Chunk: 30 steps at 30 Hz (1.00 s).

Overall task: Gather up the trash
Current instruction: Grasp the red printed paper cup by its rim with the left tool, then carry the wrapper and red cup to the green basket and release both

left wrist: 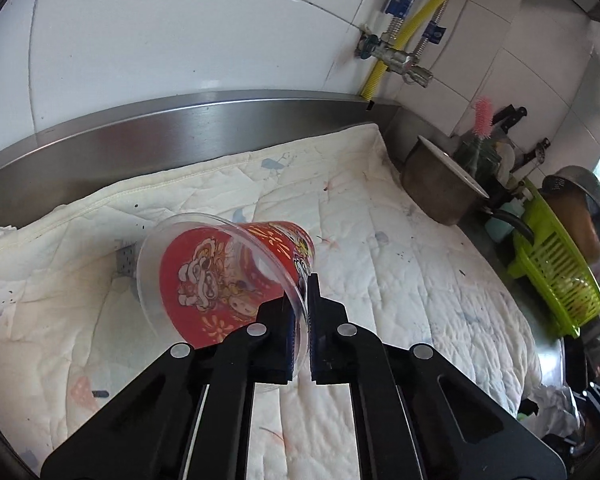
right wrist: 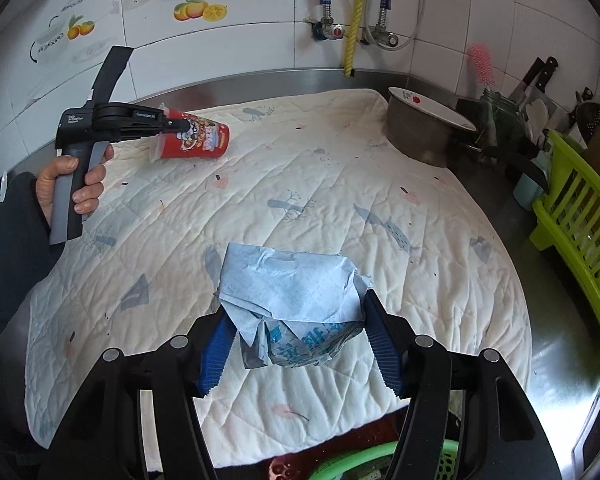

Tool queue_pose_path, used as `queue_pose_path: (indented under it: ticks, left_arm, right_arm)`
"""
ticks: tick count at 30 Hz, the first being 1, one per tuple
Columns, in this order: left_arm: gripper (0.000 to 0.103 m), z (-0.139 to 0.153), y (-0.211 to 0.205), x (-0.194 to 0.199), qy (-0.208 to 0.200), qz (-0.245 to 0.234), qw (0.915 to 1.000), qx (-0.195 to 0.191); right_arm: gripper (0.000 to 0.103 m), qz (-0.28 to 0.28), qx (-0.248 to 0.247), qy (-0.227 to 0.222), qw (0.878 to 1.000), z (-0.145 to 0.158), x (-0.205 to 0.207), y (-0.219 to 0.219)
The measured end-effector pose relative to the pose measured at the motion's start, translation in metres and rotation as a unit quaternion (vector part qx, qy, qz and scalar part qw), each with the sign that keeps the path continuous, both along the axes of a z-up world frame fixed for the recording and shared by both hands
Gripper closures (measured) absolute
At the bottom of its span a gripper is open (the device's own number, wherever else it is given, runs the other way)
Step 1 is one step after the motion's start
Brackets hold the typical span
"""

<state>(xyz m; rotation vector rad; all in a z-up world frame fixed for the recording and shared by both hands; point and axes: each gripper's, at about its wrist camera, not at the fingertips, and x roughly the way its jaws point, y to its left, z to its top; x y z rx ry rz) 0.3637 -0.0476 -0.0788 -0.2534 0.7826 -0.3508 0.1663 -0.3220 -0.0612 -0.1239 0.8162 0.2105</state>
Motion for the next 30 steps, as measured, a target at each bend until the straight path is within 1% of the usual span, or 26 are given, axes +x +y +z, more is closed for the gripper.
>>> queue_pose_path:
  ticks: [5, 9, 13, 16, 18, 22, 27, 30]
  left_arm:
    - [0.099, 0.014, 0.001, -0.044, -0.004, -0.021, 0.9997, -0.014]
    - [0.099, 0.028, -0.001, -0.086, -0.020, -0.043, 0.9985, -0.025]
    - [0.099, 0.041, -0.010, -0.128, -0.034, -0.075, 0.9957, -0.041]
    - [0.099, 0.050, -0.023, -0.158, -0.044, -0.105, 0.9921, -0.053]
    - [0.099, 0.056, -0.035, -0.176, -0.050, -0.128, 0.9887, -0.061]
    - [0.099, 0.060, -0.067, -0.208, -0.058, -0.178, 0.9791, -0.080]
    - [0.099, 0.053, -0.119, -0.241, -0.047, -0.246, 0.9637, -0.094]
    - [0.099, 0.045, -0.151, -0.258, -0.032, -0.280, 0.9545, -0.096]
  right_arm:
    - [0.043, -0.015, 0.009, -0.007, 1.000, 0.005, -0.030, -0.006]
    - [0.043, -0.029, -0.001, -0.014, 0.999, 0.008, -0.061, -0.015]
    - [0.043, -0.053, -0.006, -0.011, 0.999, 0.006, -0.095, -0.029]
    - [0.043, -0.080, -0.016, -0.007, 0.997, 0.002, -0.121, -0.046]
    - [0.042, -0.102, -0.021, 0.001, 0.995, -0.003, -0.139, -0.060]
    - [0.042, -0.147, -0.036, 0.021, 0.988, -0.019, -0.168, -0.090]
    - [0.039, -0.198, -0.043, 0.048, 0.978, -0.042, -0.197, -0.124]
    - [0.035, -0.222, -0.028, 0.054, 0.973, -0.049, -0.209, -0.142]
